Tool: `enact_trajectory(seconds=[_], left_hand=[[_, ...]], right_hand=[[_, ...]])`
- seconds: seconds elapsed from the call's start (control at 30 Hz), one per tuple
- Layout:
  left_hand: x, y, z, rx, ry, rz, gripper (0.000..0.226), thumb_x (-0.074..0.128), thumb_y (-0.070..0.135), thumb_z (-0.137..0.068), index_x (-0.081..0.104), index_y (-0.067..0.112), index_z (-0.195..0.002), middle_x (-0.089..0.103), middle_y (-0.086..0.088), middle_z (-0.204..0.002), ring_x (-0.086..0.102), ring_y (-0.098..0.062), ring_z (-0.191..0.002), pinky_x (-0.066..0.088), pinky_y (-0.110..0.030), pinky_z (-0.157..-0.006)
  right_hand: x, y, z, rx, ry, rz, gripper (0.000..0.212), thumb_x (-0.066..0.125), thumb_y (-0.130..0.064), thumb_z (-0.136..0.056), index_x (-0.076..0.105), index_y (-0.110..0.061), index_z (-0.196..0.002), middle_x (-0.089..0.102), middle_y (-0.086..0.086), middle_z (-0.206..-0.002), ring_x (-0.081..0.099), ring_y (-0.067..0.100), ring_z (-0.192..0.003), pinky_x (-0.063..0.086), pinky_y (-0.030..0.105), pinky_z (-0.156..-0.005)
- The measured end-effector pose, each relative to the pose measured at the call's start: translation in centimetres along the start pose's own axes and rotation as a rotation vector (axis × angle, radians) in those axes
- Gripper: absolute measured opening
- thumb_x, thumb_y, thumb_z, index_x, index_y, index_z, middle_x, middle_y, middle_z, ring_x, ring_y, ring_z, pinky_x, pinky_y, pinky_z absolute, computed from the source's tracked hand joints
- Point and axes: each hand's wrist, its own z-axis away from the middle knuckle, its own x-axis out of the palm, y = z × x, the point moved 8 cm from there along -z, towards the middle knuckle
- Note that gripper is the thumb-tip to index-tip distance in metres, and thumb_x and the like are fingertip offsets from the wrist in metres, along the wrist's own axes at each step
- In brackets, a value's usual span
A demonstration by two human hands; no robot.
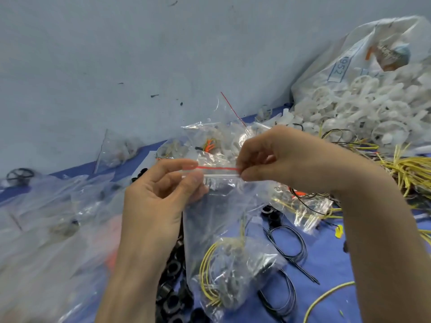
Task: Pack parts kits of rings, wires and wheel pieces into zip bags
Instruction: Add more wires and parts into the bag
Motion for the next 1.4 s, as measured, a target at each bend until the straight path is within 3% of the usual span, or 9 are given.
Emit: enact_trajectory(seconds=[0.07,0.23,0.47,0.57,0.7,0.97,1.1,1.27,1.4], left_hand=[[-0.5,-0.1,0.0,0.021,0.049,-0.105,0.011,0.070,0.038,-0.070,0.073,0.028,-0.073,0.071,0.001,-0.065,0.065,-0.007,-0.059,0.049,-0.010,-0.060],[-0.9,0.1,0.0,0.112,0.050,-0.423,0.044,0.062,0.063,-0.072,0.064,0.019,-0.071,0.062,-0.010,-0.067,0.049,-0.010,-0.059,0.040,-0.022,-0.058],[0.8,0.8,0.3,0.130,-0.036,-0.283,0.010,0.063,0.047,-0.071,0.073,0.044,-0.073,0.065,0.016,-0.062,0.051,0.004,-0.055,0.041,-0.006,-0.056],[0.9,0.8,0.2,0.139,-0.054,-0.246,0.008,0.066,0.043,-0.071,0.073,0.041,-0.073,0.066,0.015,-0.062,0.053,0.005,-0.056,0.042,-0.007,-0.057],[1.0,0.6,0.2,0.142,-0.082,-0.210,0.007,0.068,0.040,-0.070,0.074,0.039,-0.073,0.067,0.013,-0.063,0.054,0.004,-0.056,0.044,-0.008,-0.057],[0.1,0.1,-0.1,0.136,0.001,-0.238,0.009,0.067,0.044,-0.072,0.073,0.037,-0.075,0.064,0.010,-0.060,0.053,-0.003,-0.056,0.044,-0.012,-0.056],[-1.1,-0.2,-0.5,0.175,0.066,-0.293,0.009,0.068,0.042,-0.078,0.073,0.037,-0.073,0.065,0.009,-0.060,0.053,-0.003,-0.055,0.043,-0.012,-0.054],[-4.7,-1.3,-1.3,0.199,0.234,-0.308,0.020,0.070,0.032,-0.085,0.069,0.037,-0.066,0.060,0.012,-0.054,0.048,-0.006,-0.052,0.042,-0.019,-0.055],[-7.0,-2.3,-1.8,0.183,0.243,-0.406,0.025,0.067,0.026,-0.089,0.067,0.049,-0.080,0.062,0.005,-0.060,0.053,-0.010,-0.052,0.047,-0.022,-0.057]], right_hand=[[0.2,-0.1,-0.1,0.002,0.001,-0.004,0.011,0.072,-0.012,-0.081,0.069,-0.023,-0.079,0.068,-0.009,-0.071,0.064,0.011,-0.070,0.052,0.029,-0.071],[0.7,0.0,-0.2,0.010,-0.004,-0.012,0.013,0.067,-0.007,-0.083,0.066,-0.020,-0.079,0.069,-0.005,-0.072,0.062,0.007,-0.063,0.036,0.008,-0.050],[1.6,-1.6,-0.8,-0.068,-0.002,-0.065,0.006,0.076,-0.017,-0.078,0.073,-0.017,-0.084,0.069,-0.002,-0.070,0.059,0.006,-0.061,0.047,0.021,-0.064],[2.1,-1.7,-0.9,-0.079,-0.015,-0.066,0.006,0.075,-0.013,-0.077,0.070,-0.016,-0.078,0.067,0.001,-0.067,0.051,0.002,-0.056,0.042,0.018,-0.059],[2.2,-1.6,-0.9,-0.073,-0.040,-0.116,0.008,0.076,-0.013,-0.077,0.069,-0.014,-0.079,0.068,0.006,-0.072,0.056,0.007,-0.062,0.048,0.030,-0.066],[1.8,-1.2,-1.3,-0.076,0.039,-0.107,0.013,0.078,-0.017,-0.076,0.067,-0.022,-0.073,0.059,-0.010,-0.062,0.052,0.003,-0.059,0.045,0.022,-0.066],[1.6,-1.3,-1.5,-0.063,0.078,-0.102,0.005,0.076,-0.015,-0.078,0.072,-0.013,-0.081,0.070,0.002,-0.076,0.064,0.015,-0.073,0.053,0.033,-0.080],[-1.5,1.0,-1.0,0.005,0.292,-0.076,0.002,0.073,-0.017,-0.080,0.073,-0.018,-0.082,0.073,-0.005,-0.080,0.067,0.005,-0.080,0.050,0.019,-0.081],[-6.6,8.0,-0.4,0.187,0.644,-0.099,0.006,0.070,-0.024,-0.083,0.072,-0.020,-0.081,0.071,-0.005,-0.077,0.064,0.007,-0.072,0.048,0.024,-0.069]])
